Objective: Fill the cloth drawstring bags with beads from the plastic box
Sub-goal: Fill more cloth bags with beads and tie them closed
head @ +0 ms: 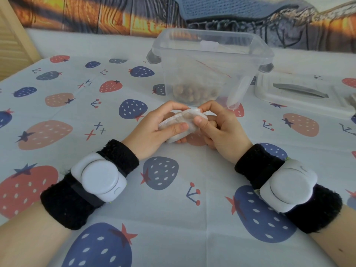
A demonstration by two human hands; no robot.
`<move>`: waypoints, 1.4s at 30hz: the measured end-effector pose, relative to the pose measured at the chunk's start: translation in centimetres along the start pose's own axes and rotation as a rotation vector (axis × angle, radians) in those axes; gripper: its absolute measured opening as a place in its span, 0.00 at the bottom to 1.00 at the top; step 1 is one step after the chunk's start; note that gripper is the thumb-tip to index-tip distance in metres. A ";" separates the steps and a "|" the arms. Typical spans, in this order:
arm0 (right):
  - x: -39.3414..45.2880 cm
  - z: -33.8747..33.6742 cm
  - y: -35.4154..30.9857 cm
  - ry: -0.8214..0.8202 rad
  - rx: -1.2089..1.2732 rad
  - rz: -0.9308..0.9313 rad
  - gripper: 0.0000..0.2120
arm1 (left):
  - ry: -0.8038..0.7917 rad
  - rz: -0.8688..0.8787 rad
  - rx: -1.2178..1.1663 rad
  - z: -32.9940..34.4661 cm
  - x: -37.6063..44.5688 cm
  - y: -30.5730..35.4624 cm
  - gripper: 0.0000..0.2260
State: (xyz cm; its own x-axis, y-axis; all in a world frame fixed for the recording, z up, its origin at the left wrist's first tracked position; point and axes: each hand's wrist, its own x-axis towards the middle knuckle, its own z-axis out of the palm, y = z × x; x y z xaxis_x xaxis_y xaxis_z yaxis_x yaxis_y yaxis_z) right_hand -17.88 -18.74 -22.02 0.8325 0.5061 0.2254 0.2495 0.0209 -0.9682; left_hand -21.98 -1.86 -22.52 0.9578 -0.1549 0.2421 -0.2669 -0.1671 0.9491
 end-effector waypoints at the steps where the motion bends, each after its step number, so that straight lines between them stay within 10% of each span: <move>1: 0.0 0.0 0.1 0.002 0.019 0.007 0.07 | -0.002 0.001 -0.006 0.0 0.0 0.1 0.12; 16: 0.9 -1.5 -0.2 0.282 0.363 0.193 0.12 | 0.007 0.043 0.079 -0.3 -0.1 0.4 0.09; 42: 0.1 -0.4 1.1 -0.023 -0.403 -0.101 0.04 | 0.099 -0.004 0.088 -0.5 -0.1 0.1 0.09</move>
State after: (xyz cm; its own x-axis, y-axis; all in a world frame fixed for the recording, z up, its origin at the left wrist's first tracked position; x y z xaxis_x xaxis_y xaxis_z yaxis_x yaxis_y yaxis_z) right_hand -17.33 -19.07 -23.05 0.7838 0.5383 0.3097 0.5066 -0.2658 -0.8202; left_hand -22.03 -1.43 -22.32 0.9636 -0.0582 0.2608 -0.2669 -0.2535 0.9298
